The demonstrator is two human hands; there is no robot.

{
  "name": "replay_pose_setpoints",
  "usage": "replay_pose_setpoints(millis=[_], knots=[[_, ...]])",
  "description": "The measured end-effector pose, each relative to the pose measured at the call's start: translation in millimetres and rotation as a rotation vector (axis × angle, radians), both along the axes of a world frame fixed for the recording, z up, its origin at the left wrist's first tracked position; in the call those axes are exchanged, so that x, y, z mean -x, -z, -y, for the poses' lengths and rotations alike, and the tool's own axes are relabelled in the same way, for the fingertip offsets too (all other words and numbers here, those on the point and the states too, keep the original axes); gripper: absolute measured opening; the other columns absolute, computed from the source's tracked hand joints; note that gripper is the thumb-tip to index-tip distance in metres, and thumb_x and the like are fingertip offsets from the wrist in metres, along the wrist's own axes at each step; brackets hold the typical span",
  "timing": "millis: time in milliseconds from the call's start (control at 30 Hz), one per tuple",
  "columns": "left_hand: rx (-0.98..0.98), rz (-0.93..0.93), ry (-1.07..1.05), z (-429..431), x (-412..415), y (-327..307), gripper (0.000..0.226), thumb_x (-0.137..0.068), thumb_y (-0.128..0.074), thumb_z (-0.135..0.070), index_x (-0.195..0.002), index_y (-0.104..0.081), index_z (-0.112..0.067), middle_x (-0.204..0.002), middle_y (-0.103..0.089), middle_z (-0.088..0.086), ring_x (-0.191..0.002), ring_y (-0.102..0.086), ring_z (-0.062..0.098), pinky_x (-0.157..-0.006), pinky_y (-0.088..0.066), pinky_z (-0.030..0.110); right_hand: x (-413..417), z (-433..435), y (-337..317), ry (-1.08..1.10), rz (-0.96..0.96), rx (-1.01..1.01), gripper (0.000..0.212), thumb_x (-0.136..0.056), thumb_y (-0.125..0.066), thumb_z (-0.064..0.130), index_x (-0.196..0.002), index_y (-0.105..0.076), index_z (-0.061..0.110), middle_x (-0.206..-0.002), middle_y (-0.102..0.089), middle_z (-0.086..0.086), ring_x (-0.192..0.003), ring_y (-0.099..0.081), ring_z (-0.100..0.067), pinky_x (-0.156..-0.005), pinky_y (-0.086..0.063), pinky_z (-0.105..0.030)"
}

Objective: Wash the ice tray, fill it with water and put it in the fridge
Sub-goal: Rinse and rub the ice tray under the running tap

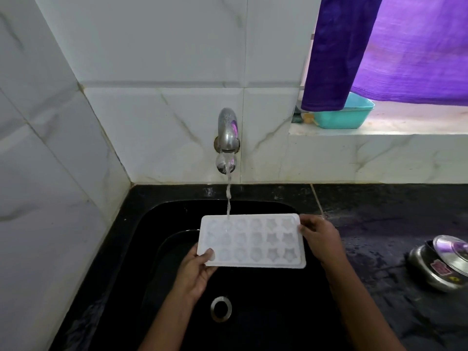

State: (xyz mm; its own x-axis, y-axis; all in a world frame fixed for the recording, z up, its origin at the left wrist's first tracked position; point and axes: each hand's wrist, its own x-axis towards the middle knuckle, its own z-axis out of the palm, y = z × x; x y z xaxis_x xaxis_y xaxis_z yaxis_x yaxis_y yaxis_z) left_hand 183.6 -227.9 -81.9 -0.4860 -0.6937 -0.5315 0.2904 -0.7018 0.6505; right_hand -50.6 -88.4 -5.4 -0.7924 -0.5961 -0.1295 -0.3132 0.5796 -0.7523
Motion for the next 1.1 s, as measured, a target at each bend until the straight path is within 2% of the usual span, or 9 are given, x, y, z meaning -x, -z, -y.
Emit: replay_pose_setpoints(millis=[100,200,333,400,500,700,800,933,1100], knots=[[0.051,0.049,-0.062,6,-19,-9,0.028,-0.088,-0.052,0.011,-0.107,-0.063,-0.007,-0.097,-0.074,0.015,-0.08,-0.074,0.027,-0.057,-0.059,0.031,-6,37,-18,-0.099,-0.096,0.034,0.036,-0.09,-0.06,0.021,-0.125,-0.061,0.011,-0.123,-0.064,-0.008,-0.112,-0.059,-0.023,-0.094,-0.043,-0.03],[0.077,0.083,-0.118,7,-38,-13,0.027,-0.089,-0.049,0.012,-0.103,-0.063,-0.007,-0.089,-0.075,0.012,-0.075,-0.073,0.025,-0.054,-0.058,0.03,-24,101,-50,-0.226,0.106,0.228,0.037,-0.094,-0.054,0.034,-0.125,-0.059,0.015,-0.117,-0.065,-0.003,-0.105,-0.061,-0.019,-0.094,-0.045,-0.032],[0.053,0.094,-0.184,3,-58,-16,0.029,-0.092,-0.044,0.011,-0.101,-0.063,-0.009,-0.085,-0.075,0.01,-0.079,-0.07,0.027,-0.052,-0.058,0.031,-42,183,-85,-0.31,0.342,0.213,0.016,-0.095,-0.045,0.035,-0.089,-0.053,0.022,-0.085,-0.06,0.002,-0.075,-0.059,-0.013,-0.065,-0.05,-0.03],[0.053,0.092,-0.209,3,-67,-16,0.03,-0.092,-0.044,0.011,-0.102,-0.063,-0.009,-0.089,-0.074,0.011,-0.083,-0.069,0.028,-0.053,-0.059,0.031,-45,205,-86,-0.301,0.386,0.163,0.017,-0.094,-0.051,0.029,-0.081,-0.053,0.017,-0.079,-0.057,0.0,-0.068,-0.059,-0.015,-0.071,-0.056,-0.035],[0.064,0.08,-0.227,1,-79,-16,0.03,-0.092,-0.043,0.011,-0.102,-0.062,-0.009,-0.083,-0.076,0.008,-0.074,-0.072,0.024,-0.054,-0.059,0.031,-42,210,-76,-0.28,0.465,0.202,0.023,-0.092,-0.055,0.027,-0.103,-0.061,0.008,-0.08,-0.06,-0.004,-0.065,-0.059,-0.019,-0.078,-0.054,-0.039],[0.013,0.043,-0.279,-2,-90,-16,0.031,-0.094,-0.04,0.01,-0.103,-0.063,-0.009,-0.096,-0.07,0.014,-0.073,-0.073,0.026,-0.054,-0.06,0.032,-30,183,-51,-0.379,1.008,0.472,0.041,-0.097,-0.038,0.047,-0.104,-0.057,0.012,-0.086,-0.066,-0.009,-0.072,-0.063,-0.019,-0.068,-0.051,-0.032],[0.028,0.057,-0.284,2,-90,-16,0.033,-0.093,-0.04,0.011,-0.112,-0.06,-0.008,-0.106,-0.065,0.016,-0.091,-0.065,0.031,-0.057,-0.06,0.031,-31,161,-18,-0.352,0.755,0.182,0.056,-0.096,-0.027,0.059,-0.113,-0.058,0.016,-0.098,-0.071,-0.005,-0.088,-0.064,-0.02,-0.084,-0.041,-0.038],[0.033,0.054,-0.297,5,-85,-8,0.041,-0.093,-0.041,0.011,-0.127,-0.054,-0.008,-0.11,-0.064,0.015,-0.097,-0.062,0.03,-0.057,-0.06,0.031,-41,113,43,-0.255,0.519,-0.187,0.042,-0.099,-0.045,0.034,-0.122,-0.056,-0.001,-0.114,-0.061,-0.013,-0.102,-0.057,-0.027,-0.088,-0.043,-0.037],[-0.032,0.088,-0.233,2,-71,11,0.044,-0.092,-0.041,0.009,-0.131,-0.051,-0.007,-0.117,-0.062,0.019,-0.097,-0.061,0.034,-0.061,-0.061,0.038,-58,74,60,-0.175,0.512,-0.037,0.027,-0.099,-0.046,0.016,-0.122,-0.056,0.005,-0.116,-0.063,-0.015,-0.1,-0.062,-0.029,-0.09,-0.051,-0.044]])
